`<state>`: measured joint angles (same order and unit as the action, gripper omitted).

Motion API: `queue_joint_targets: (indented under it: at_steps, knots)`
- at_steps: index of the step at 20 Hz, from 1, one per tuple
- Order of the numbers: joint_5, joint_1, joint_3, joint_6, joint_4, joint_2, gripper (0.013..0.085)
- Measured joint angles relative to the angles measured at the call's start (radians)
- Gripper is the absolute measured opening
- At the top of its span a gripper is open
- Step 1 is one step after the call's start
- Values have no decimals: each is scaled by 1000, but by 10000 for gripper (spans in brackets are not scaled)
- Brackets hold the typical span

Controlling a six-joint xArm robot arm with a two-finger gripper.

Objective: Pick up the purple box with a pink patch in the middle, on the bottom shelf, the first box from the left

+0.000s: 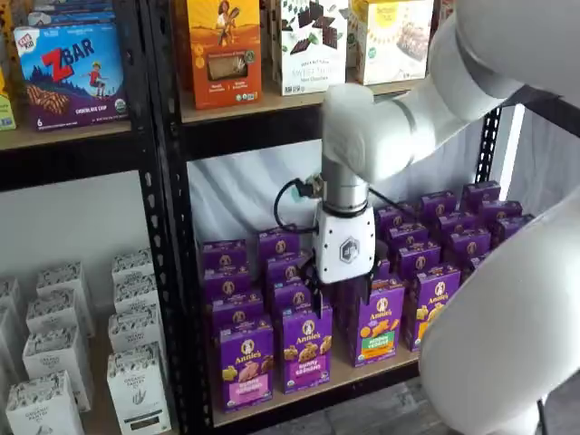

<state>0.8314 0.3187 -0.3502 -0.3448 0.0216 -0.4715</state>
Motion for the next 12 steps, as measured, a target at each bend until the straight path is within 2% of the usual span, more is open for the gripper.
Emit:
queue_joint_targets:
  at_steps: [4, 7, 12]
  knots:
    - [-94, 14, -14, -46, 43, 114, 850]
    - [-178, 27, -29, -73, 57, 206, 850]
    - [-297, 61, -89, -76, 18, 376, 850]
